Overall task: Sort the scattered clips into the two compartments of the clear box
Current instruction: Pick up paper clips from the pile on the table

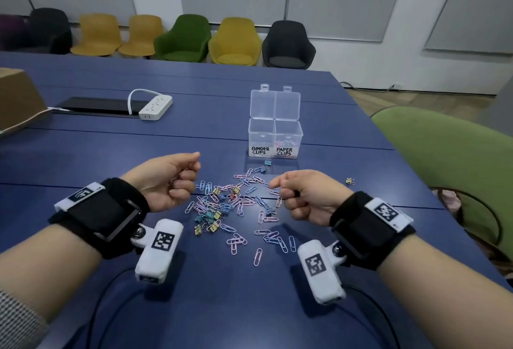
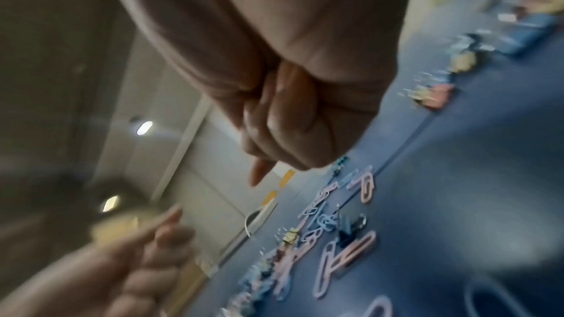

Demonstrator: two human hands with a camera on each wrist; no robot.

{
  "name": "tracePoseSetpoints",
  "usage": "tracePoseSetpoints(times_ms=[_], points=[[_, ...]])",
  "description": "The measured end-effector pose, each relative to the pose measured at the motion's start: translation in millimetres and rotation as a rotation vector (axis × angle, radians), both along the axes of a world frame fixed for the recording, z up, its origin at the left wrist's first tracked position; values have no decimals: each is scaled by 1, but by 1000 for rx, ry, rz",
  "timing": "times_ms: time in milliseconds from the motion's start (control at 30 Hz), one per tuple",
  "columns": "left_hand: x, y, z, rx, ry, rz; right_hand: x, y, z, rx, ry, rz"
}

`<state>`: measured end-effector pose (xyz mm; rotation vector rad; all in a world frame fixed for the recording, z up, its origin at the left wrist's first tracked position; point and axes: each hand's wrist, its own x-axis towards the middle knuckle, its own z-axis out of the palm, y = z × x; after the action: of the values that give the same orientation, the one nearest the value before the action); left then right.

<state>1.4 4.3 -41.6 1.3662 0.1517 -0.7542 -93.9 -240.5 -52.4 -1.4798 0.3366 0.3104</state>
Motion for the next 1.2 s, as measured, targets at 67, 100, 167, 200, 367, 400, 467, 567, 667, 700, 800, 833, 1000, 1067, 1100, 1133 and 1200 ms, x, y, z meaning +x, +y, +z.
tracePoseSetpoints(times_ms=[67, 100, 167, 200, 367, 400, 467, 567, 667, 700, 800, 833, 1000, 1067, 1100, 1133, 1200], points=[[4, 2, 0, 273, -264, -149, 10, 17, 6, -434, -96, 197], [5, 3, 0, 432, -442, -258, 15, 25, 9, -712, -178, 321], [9, 5, 1, 717, -778, -505, 23, 41, 13, -1164, -328, 580], [9, 4, 2, 819, -897, -623, 27, 49, 14, -1287, -350, 671], [10, -4, -4, 1086, -1034, -874, 40, 64, 15, -1529, -380, 852], [12, -6, -5, 1096, -1041, -878, 42, 65, 15, -1542, -380, 849], [14, -9, -6, 1115, -1053, -870, 44, 68, 14, -1553, -384, 838], [16, -13, -7, 1135, -1063, -878, 45, 70, 13, -1560, -408, 850], [15, -18, -10, 1150, -1080, -907, 44, 69, 12, -1565, -426, 859], [15, -18, -12, 1159, -1080, -917, 42, 69, 12, -1569, -421, 860], [14, -20, -14, 1209, -1065, -957, 41, 71, 10, -1588, -351, 868], [13, -20, -14, 1239, -1070, -975, 40, 72, 10, -1599, -326, 872], [6, -25, -13, 1397, -1111, -1055, 34, 80, 10, -1672, -237, 901], [3, -26, -13, 1433, -1126, -1056, 31, 80, 7, -1676, -256, 901], [2, -26, -12, 1444, -1130, -1049, 29, 81, 6, -1658, -262, 887], [1, -27, -12, 1447, -1137, -1040, 27, 80, 3, -1638, -259, 864], [0, -25, -11, 1433, -1144, -1018, 25, 80, 1, -1617, -246, 838]])
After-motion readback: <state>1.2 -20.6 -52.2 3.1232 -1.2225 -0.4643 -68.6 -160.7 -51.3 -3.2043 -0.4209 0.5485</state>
